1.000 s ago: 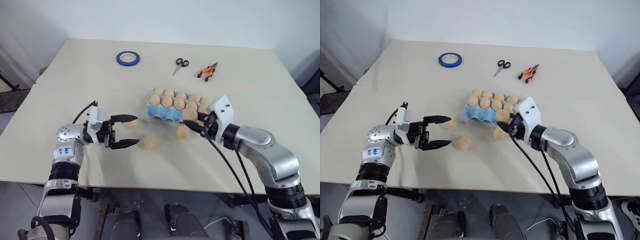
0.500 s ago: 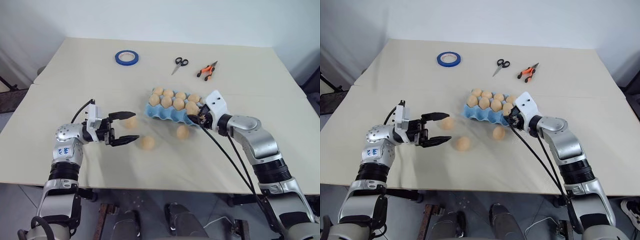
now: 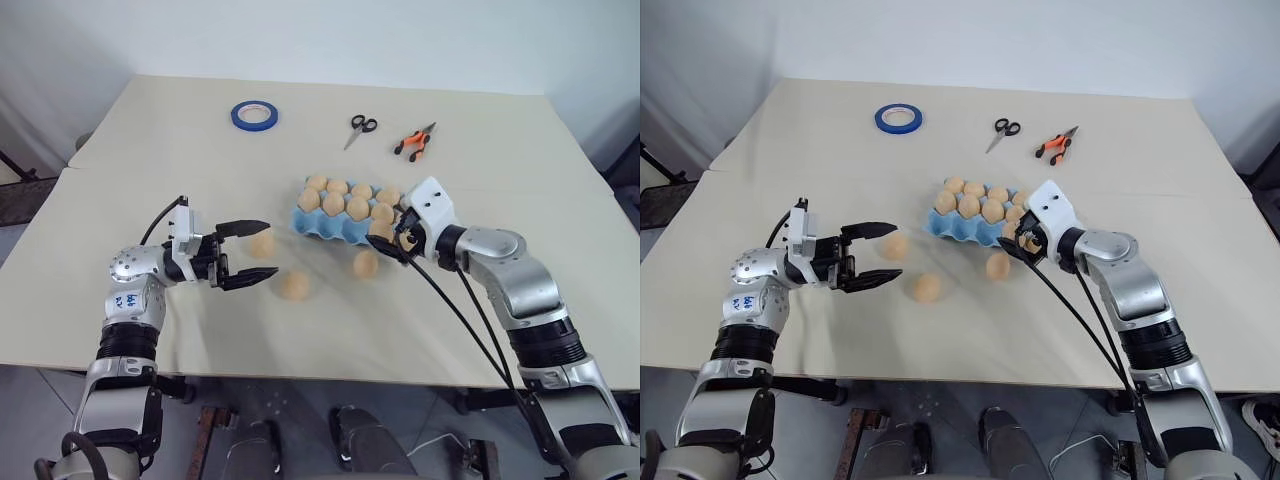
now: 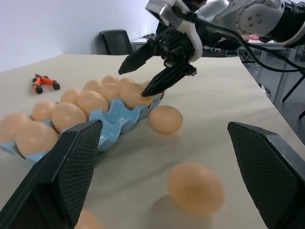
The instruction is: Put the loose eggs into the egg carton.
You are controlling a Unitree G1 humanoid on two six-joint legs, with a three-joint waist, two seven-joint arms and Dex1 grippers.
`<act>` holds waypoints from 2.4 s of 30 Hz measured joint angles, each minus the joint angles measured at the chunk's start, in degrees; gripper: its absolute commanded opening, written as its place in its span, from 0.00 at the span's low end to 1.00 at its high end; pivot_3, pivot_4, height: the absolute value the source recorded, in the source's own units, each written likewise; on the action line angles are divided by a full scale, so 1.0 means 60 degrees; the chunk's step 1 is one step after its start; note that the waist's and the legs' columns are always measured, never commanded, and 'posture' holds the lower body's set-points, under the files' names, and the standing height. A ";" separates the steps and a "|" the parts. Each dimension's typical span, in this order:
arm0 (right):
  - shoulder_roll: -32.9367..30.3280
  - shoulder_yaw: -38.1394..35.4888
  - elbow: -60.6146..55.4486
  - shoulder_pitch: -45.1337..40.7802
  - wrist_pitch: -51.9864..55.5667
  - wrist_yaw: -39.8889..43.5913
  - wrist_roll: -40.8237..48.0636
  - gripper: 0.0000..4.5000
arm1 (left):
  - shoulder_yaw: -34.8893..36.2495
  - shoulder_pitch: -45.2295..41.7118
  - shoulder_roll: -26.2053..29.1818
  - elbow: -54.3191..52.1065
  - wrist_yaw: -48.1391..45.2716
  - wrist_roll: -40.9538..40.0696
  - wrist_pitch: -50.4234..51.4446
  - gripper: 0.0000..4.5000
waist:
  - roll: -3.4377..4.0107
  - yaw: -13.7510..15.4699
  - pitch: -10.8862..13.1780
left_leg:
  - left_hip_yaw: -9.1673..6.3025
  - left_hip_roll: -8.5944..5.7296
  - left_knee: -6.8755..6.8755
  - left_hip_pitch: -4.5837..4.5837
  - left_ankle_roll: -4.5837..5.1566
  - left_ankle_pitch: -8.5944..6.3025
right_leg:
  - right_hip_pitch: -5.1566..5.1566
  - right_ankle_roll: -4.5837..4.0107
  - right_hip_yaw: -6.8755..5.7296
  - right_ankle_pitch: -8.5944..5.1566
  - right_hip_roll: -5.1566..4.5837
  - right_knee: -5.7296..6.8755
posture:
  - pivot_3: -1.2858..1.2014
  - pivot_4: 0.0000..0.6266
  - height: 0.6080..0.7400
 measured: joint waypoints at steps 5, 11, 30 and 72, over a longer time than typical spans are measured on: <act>-0.0270 -0.0654 -0.1510 0.0759 0.0542 0.0307 0.0663 0.99 | -0.0004 -0.0088 -0.0012 0.0021 -0.0003 0.0002 -0.0038 1.00 | 0.0000 0.0018 0.0000 | -0.0011 0.0002 -0.0008 -0.0004 -0.0002 -0.0002 | 0.0001 -0.0001 -0.0013 -0.0001 0.0000 -0.0008 | 0.52 0.24 1.00; -0.0909 -0.2056 -0.3719 0.2969 0.1105 0.0791 0.1991 0.99 | 0.0007 -0.0089 -0.0011 0.0036 -0.0006 0.0003 -0.0052 1.00 | -0.0001 0.0041 0.0000 | -0.0030 0.0002 -0.0003 -0.0007 -0.0006 -0.0005 | 0.0016 0.0000 -0.0030 -0.0002 -0.0001 -0.0020 | 0.52 0.24 1.00; -0.1246 -0.4319 -0.6192 0.6998 0.1203 0.0596 0.3834 0.99 | 0.0118 -0.0080 0.0230 0.0327 -0.0146 0.0001 -0.0144 1.00 | -0.0002 -0.0011 -0.0001 | -0.0041 0.0000 0.0016 0.0021 -0.0006 -0.0001 | 0.0048 0.0003 -0.0033 -0.0001 0.0001 -0.0008 | 0.52 0.24 1.00; 0.2689 0.0344 -0.1470 0.3139 -0.0038 -0.2963 -0.0293 0.43 | 0.0371 0.0991 0.1153 0.1410 -0.0370 0.0404 -0.1402 1.00 | -0.0005 -0.0004 -0.0004 | -0.0050 0.0009 -0.0017 -0.0002 -0.0024 -0.0009 | 0.0008 -0.0039 -0.0060 -0.0024 -0.0005 -0.0009 | 0.52 0.24 1.00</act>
